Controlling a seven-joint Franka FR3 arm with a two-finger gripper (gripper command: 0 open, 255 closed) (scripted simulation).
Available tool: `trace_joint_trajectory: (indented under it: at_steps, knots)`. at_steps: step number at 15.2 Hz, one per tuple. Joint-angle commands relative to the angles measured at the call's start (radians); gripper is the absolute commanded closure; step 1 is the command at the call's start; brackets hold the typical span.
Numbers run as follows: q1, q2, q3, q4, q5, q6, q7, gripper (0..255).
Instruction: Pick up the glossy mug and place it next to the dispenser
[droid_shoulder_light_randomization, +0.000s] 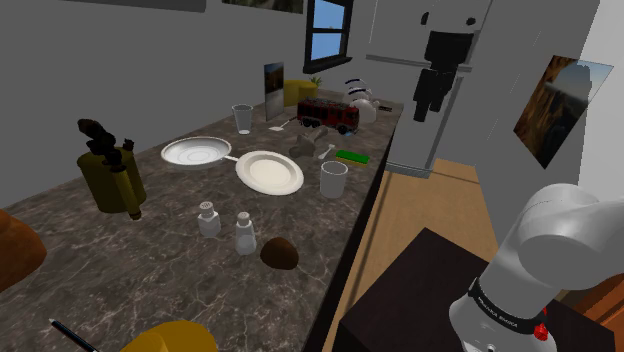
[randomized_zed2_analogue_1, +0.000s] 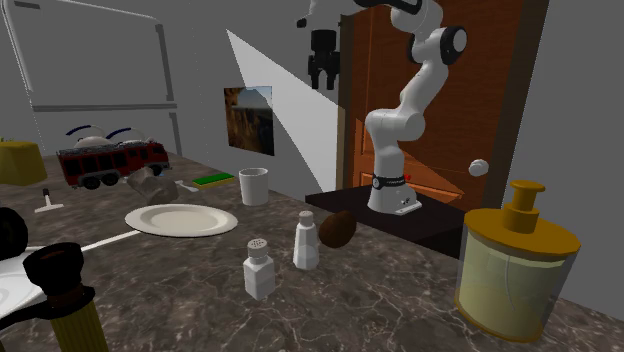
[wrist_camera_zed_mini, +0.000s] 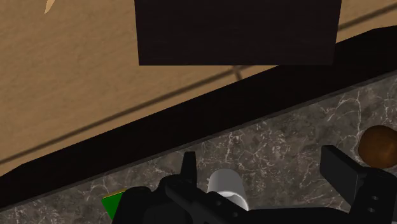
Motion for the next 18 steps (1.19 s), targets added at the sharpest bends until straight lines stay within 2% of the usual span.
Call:
trace_joint_trajectory:
  at_steps: [1, 9, 18]
  knots:
    - [0.0, 0.0, 0.0, 0.0, 0.0, 0.0, 0.0, 0]
    - [0.005, 0.231, 0.025, -0.028, 0.004, 0.235, 0.04, 0]
    - [0.007, 0.551, 0.051, 0.044, -0.009, 0.454, 0.087, 0]
